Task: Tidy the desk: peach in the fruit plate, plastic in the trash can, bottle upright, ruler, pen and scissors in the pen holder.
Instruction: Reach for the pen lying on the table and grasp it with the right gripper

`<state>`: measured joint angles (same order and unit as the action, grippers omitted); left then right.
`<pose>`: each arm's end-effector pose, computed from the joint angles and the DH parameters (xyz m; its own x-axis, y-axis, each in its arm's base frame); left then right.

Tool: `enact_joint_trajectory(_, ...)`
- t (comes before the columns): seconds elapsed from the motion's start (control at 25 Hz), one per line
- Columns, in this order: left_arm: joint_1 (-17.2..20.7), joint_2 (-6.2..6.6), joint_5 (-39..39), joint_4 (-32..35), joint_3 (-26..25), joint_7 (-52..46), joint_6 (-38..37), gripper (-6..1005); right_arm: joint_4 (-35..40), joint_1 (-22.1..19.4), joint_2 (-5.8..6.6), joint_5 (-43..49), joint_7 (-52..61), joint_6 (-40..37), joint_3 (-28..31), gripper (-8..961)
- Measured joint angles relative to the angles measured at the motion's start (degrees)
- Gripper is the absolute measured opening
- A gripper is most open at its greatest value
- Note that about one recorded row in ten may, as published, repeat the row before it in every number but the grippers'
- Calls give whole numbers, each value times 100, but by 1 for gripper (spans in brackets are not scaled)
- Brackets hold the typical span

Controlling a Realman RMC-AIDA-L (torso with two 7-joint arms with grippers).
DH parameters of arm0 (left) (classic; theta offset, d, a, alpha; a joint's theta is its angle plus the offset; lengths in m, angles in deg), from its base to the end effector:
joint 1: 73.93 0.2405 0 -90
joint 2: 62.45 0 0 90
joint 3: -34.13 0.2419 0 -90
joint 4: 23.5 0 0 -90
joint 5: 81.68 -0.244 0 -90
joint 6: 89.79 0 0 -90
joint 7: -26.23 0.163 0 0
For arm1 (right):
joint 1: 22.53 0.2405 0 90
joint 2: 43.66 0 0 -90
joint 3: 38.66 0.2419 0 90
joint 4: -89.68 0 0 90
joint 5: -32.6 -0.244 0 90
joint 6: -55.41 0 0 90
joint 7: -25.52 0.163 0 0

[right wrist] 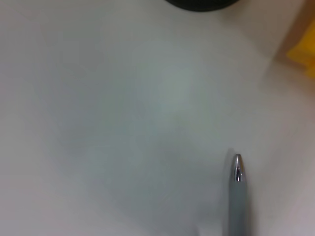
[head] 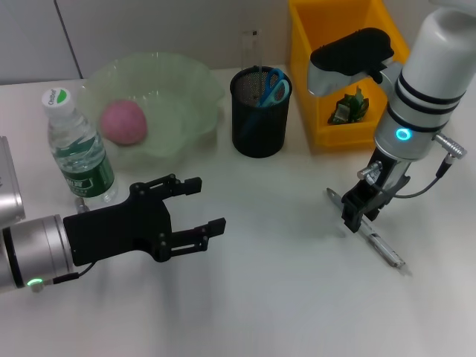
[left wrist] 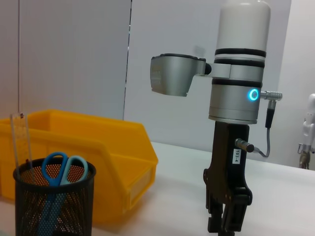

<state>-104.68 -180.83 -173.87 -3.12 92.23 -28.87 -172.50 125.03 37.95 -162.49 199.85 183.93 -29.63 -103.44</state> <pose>-0.2536 0.3356 -0.0740 0.8054 0.1459 0.5746 0.2961 -0.9386 -0.1768 0.2000 0.4212 -0.0427 0.3705 -0.8638 0.3415 -0.6598 -0.5036 -0.5577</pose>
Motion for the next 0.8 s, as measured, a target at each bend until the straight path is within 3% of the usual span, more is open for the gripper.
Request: enact_joint_trajectory(0.8, 0, 0, 0, 28, 0, 0, 0, 786, -56, -8, -9, 0, 6, 44, -5, 266)
